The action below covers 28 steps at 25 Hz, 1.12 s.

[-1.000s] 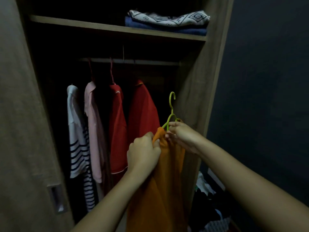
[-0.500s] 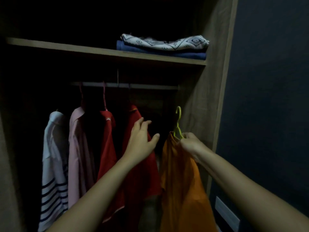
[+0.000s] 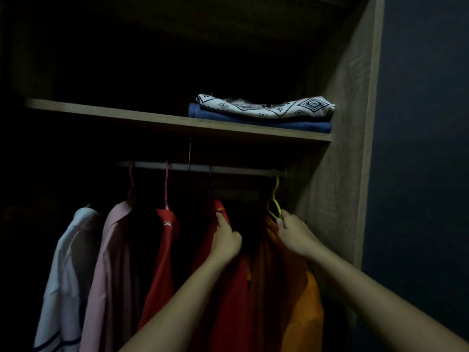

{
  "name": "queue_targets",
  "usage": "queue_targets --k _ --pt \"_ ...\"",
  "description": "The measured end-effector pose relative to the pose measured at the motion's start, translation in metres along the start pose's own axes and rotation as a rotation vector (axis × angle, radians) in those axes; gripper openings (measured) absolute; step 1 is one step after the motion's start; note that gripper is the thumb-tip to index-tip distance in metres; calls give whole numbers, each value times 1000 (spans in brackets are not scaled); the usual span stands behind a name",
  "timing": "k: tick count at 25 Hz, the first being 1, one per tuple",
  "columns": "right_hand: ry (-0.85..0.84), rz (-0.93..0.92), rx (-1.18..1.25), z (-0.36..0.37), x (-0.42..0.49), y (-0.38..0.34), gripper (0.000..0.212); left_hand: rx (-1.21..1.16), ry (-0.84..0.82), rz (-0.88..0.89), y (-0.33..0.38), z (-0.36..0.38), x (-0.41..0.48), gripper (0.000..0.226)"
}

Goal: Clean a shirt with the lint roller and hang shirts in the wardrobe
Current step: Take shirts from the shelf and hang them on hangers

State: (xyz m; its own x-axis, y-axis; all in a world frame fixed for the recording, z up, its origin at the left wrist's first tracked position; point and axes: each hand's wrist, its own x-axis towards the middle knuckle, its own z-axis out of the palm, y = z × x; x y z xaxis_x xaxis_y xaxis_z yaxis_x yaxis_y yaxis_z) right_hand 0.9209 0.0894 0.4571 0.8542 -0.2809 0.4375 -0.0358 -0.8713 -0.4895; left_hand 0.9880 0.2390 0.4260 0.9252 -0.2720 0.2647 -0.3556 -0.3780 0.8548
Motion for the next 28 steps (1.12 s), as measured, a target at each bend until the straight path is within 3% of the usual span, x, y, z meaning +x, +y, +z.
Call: queue_targets --k 5,7,12,15,23,25,28 --pt "43 -118 -371 3 45 -20 47 28 6 7 3 -3 1 79" --pt "35 -132 -425 0 62 -28 39 18 18 9 3 -5 -2 78" --pt "-138 -113 -530 8 97 -26 30 -8 36 -13 5 -16 -6 76" --pt "-225 -105 -531 19 98 -16 27 -30 43 -9 7 -19 -11 75" --pt "-147 13 -255 8 80 7 23 -123 124 14 4 -14 -15 66" --pt "-93 -2 -256 12 69 5 25 -131 107 2 5 -5 -15 65" --pt "108 -155 -274 13 49 -9 45 -90 151 107 10 -11 -26 62"
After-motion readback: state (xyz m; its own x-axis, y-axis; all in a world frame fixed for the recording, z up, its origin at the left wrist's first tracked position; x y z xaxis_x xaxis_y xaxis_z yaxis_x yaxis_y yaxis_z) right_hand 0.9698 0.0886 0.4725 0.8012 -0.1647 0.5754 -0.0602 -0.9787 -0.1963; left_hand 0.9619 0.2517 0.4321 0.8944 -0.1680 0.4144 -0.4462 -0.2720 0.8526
